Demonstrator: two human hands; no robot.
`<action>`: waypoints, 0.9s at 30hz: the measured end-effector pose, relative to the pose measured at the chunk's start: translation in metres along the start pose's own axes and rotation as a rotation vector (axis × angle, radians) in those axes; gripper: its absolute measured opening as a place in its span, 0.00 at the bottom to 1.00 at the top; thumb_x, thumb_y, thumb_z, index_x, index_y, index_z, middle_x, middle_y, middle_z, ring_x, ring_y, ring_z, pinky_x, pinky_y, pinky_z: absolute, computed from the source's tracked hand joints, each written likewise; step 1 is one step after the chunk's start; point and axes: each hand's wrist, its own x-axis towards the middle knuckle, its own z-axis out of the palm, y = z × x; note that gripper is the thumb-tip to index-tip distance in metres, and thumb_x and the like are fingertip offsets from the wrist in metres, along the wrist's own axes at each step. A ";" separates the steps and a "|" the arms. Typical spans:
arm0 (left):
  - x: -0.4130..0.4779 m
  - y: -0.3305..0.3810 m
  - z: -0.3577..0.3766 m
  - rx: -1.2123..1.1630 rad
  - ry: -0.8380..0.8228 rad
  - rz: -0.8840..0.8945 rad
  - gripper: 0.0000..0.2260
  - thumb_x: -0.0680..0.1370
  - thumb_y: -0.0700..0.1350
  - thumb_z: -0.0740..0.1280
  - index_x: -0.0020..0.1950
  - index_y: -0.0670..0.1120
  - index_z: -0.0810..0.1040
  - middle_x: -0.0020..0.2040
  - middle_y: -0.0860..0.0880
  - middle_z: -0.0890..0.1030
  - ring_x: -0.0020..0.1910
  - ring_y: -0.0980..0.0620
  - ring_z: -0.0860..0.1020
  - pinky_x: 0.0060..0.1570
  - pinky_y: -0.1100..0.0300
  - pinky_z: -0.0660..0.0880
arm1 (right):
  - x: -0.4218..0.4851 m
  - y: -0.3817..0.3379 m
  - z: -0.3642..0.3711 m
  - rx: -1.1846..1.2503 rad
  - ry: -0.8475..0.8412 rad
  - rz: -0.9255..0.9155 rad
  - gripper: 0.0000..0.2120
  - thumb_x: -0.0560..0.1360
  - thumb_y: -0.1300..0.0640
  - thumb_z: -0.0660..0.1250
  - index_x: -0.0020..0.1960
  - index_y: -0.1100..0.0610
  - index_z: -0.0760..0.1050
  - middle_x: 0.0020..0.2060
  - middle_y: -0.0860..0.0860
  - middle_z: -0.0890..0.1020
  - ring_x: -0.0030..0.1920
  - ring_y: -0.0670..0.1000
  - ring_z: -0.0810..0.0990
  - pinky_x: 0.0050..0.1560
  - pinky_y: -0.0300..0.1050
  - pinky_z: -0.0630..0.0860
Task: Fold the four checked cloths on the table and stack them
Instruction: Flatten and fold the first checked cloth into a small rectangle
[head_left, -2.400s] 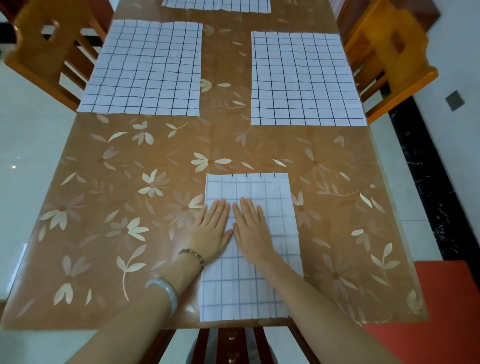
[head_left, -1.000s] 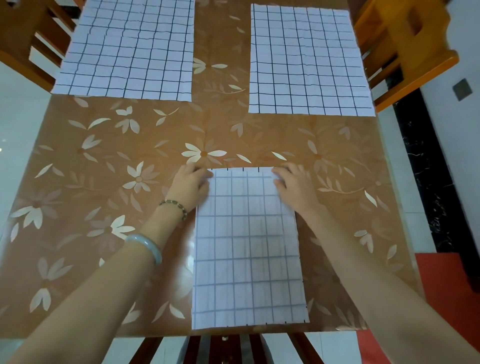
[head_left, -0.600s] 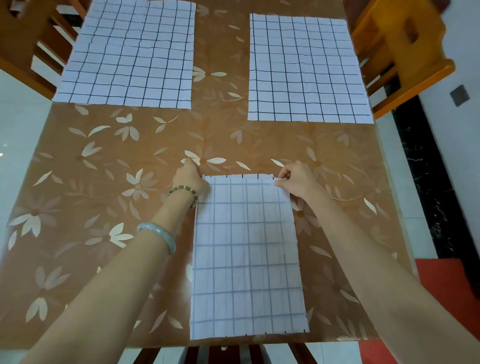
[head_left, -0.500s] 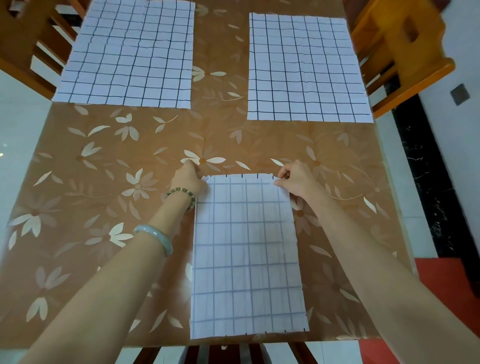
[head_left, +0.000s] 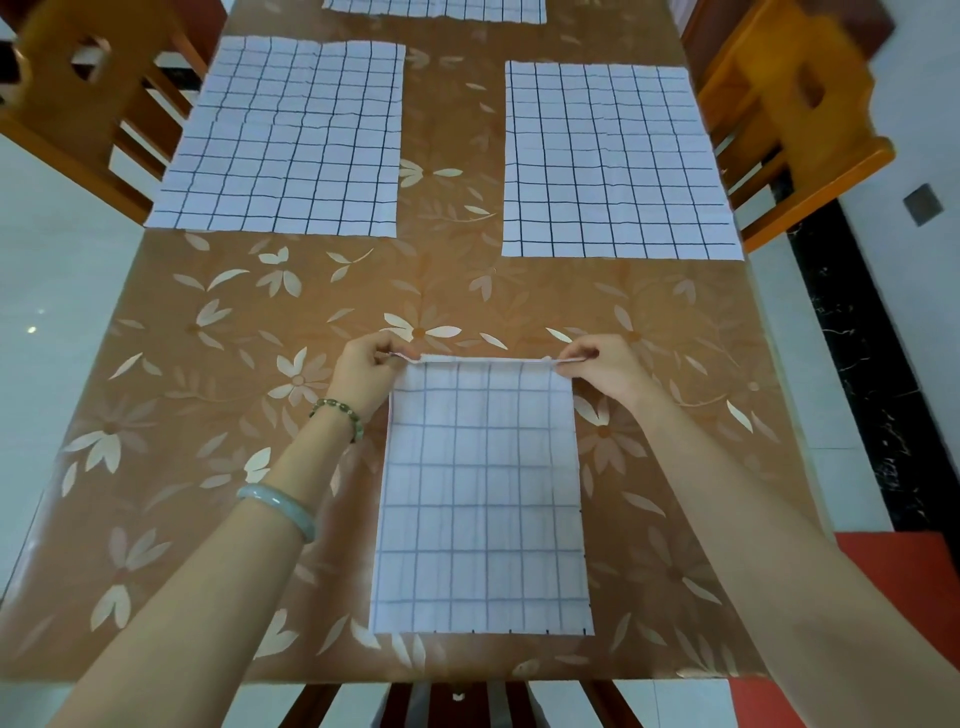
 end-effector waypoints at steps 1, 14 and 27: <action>-0.002 0.000 -0.002 0.003 0.014 -0.005 0.12 0.76 0.33 0.63 0.41 0.49 0.79 0.42 0.51 0.80 0.40 0.52 0.74 0.42 0.61 0.71 | -0.002 -0.001 -0.001 0.018 0.022 0.001 0.03 0.71 0.64 0.71 0.45 0.62 0.82 0.39 0.52 0.81 0.41 0.48 0.77 0.41 0.38 0.71; -0.053 0.013 -0.038 0.001 0.010 0.134 0.06 0.71 0.38 0.74 0.47 0.46 0.83 0.45 0.49 0.78 0.40 0.64 0.76 0.47 0.70 0.74 | -0.091 -0.017 -0.011 0.232 0.243 -0.137 0.05 0.72 0.66 0.71 0.41 0.56 0.81 0.26 0.39 0.74 0.29 0.40 0.69 0.34 0.31 0.68; -0.145 -0.042 -0.020 -0.006 -0.316 -0.101 0.08 0.72 0.39 0.74 0.41 0.53 0.84 0.36 0.66 0.82 0.41 0.69 0.79 0.45 0.77 0.70 | -0.171 0.046 0.026 0.198 0.170 0.028 0.09 0.70 0.72 0.69 0.44 0.60 0.82 0.43 0.53 0.83 0.39 0.39 0.81 0.42 0.29 0.75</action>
